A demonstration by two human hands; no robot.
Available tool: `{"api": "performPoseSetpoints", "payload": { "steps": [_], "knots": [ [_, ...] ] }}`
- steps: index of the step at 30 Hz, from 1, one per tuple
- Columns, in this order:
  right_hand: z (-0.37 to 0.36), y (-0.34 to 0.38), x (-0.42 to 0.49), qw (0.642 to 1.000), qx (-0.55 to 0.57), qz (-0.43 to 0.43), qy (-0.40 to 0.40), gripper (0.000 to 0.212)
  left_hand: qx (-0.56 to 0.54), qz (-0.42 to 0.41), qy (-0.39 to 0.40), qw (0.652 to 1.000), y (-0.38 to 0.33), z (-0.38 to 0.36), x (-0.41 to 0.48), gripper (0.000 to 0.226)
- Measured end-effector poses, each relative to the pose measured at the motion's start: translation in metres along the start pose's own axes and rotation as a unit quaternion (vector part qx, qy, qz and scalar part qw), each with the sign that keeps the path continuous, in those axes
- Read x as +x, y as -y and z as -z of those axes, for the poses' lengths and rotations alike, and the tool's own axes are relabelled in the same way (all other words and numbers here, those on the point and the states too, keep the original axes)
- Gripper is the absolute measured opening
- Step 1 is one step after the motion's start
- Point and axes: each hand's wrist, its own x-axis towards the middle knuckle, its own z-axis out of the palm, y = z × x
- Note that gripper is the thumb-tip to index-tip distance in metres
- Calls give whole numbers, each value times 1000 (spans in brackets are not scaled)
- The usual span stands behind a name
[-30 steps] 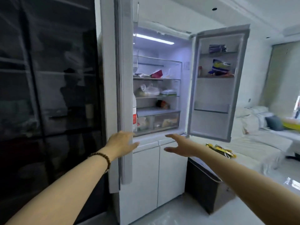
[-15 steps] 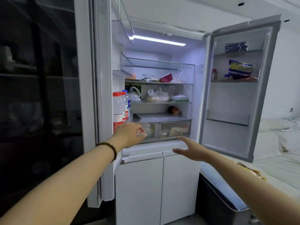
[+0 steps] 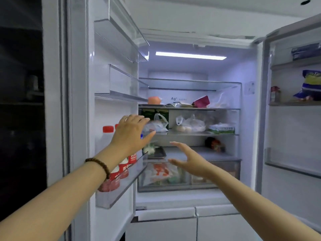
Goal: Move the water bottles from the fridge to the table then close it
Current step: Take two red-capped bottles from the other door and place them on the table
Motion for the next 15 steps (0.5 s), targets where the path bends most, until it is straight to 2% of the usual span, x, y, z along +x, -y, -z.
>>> {"api": "performPoseSetpoints", "payload": {
  "steps": [5,11,15],
  "knots": [
    [-16,-23,89,992,63,105,40,68,106,52,8,993,18,-23,5,64],
    [-25,-33,171,954,162,235,86,65,213,204,42,955,25,-27,-6,82],
    [-32,-21,201,915,208,313,146,61,238,295,38,925,21,-22,-17,70]
  ]
}}
